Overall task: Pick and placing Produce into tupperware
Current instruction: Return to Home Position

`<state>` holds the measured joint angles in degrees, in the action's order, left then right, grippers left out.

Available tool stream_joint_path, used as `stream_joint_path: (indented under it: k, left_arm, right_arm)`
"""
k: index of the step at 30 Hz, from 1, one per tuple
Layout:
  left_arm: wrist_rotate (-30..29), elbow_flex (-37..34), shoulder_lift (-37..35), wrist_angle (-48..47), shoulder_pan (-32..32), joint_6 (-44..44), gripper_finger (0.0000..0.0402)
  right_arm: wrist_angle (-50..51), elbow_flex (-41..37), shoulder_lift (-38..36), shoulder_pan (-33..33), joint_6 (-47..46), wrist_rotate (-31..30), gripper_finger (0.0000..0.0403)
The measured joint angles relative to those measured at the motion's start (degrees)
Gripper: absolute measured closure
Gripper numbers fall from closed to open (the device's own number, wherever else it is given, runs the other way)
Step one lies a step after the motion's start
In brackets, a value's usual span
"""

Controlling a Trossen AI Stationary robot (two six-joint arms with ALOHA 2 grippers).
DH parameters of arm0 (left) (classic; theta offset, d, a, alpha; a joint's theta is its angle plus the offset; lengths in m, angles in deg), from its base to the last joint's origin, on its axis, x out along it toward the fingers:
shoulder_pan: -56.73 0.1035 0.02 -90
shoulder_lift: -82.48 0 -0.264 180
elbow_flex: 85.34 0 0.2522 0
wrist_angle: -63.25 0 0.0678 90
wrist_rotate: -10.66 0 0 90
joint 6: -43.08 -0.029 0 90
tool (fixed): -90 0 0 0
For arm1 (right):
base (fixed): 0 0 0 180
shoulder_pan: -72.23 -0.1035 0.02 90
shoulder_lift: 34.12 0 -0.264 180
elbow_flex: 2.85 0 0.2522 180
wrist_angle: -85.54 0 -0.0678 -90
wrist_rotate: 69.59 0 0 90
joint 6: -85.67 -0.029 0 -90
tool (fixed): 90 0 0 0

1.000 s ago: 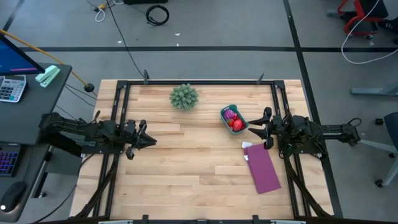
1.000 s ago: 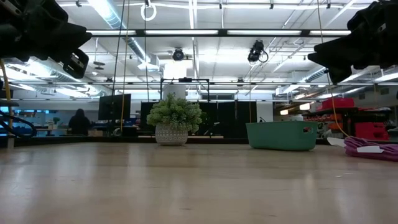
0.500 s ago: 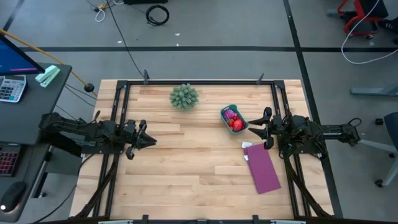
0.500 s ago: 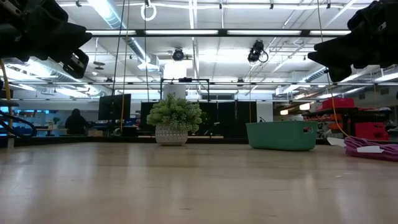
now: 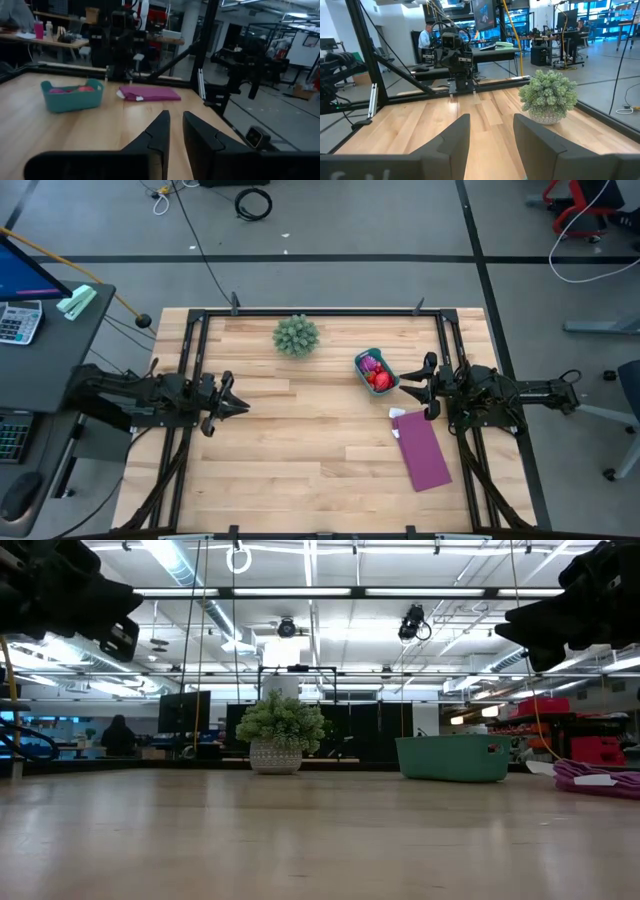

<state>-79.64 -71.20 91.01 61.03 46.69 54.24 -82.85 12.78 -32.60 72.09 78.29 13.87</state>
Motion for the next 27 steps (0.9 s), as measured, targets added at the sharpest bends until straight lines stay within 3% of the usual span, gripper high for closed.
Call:
stream_joint_path:
  k: [7, 15, 27]
  left_arm:
    - [0.1, 0.0, -8.6, -9.5, 1.1, -1.0, 0.034]
    - [0.3, 0.0, -8.5, -10.5, 1.2, -7.3, 0.0348]
    - [1.0, 0.0, -8.1, -6.2, 1.2, -7.4, 0.034]
  right_arm:
    - [0.0, 0.0, 0.0, 0.0, 0.0, 0.0, 0.0243]
    - [0.0, 0.0, 0.0, 0.0, 0.0, 0.0, 0.0243]
    - [0.0, 0.0, 0.0, 0.0, 0.0, 0.0, 0.0243]
